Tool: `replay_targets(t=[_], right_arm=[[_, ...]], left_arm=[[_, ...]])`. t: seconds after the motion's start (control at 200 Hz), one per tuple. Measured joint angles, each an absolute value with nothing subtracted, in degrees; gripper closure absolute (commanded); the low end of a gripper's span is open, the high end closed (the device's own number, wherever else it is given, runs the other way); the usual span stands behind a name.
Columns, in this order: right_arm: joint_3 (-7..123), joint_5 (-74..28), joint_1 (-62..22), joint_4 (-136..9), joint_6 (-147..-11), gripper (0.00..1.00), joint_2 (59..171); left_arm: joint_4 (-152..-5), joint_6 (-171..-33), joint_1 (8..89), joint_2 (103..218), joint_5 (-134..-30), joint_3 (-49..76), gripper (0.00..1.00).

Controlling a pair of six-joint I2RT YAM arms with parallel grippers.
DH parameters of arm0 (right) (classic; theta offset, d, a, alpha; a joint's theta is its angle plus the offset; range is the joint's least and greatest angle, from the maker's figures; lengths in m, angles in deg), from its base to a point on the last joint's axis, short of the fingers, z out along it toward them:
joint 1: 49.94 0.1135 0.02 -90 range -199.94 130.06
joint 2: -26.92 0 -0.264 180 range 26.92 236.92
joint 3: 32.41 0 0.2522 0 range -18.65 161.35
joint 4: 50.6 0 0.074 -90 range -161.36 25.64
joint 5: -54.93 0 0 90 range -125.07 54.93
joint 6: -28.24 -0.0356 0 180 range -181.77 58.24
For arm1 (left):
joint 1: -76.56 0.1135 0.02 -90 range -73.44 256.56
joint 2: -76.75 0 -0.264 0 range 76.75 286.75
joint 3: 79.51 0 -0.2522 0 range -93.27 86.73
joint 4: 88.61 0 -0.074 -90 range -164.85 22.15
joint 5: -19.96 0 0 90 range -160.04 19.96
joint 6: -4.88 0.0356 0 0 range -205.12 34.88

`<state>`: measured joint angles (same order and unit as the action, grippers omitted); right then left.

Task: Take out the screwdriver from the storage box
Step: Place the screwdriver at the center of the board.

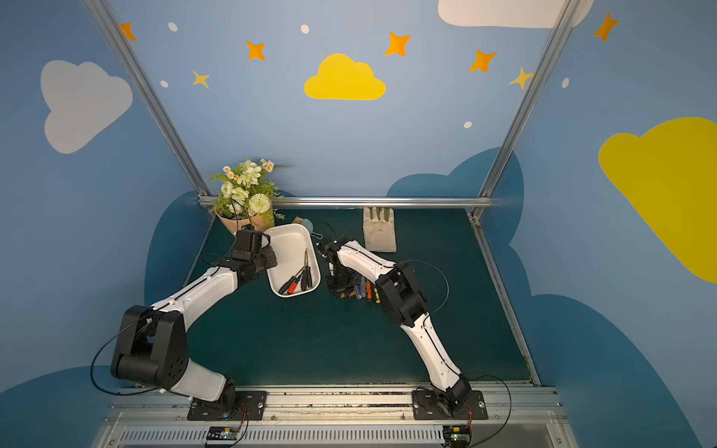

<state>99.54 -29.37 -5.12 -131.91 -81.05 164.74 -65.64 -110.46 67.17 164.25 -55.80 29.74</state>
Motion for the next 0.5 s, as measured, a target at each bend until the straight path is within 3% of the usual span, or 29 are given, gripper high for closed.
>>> replay_targets(t=[0.501], right_arm=[[99.61, -29.53, -5.10, -132.13, -81.99, 0.68, 164.70]], left_arm=[[-65.40, -110.48, 67.17, 164.25, -56.24, 29.74, 0.98]])
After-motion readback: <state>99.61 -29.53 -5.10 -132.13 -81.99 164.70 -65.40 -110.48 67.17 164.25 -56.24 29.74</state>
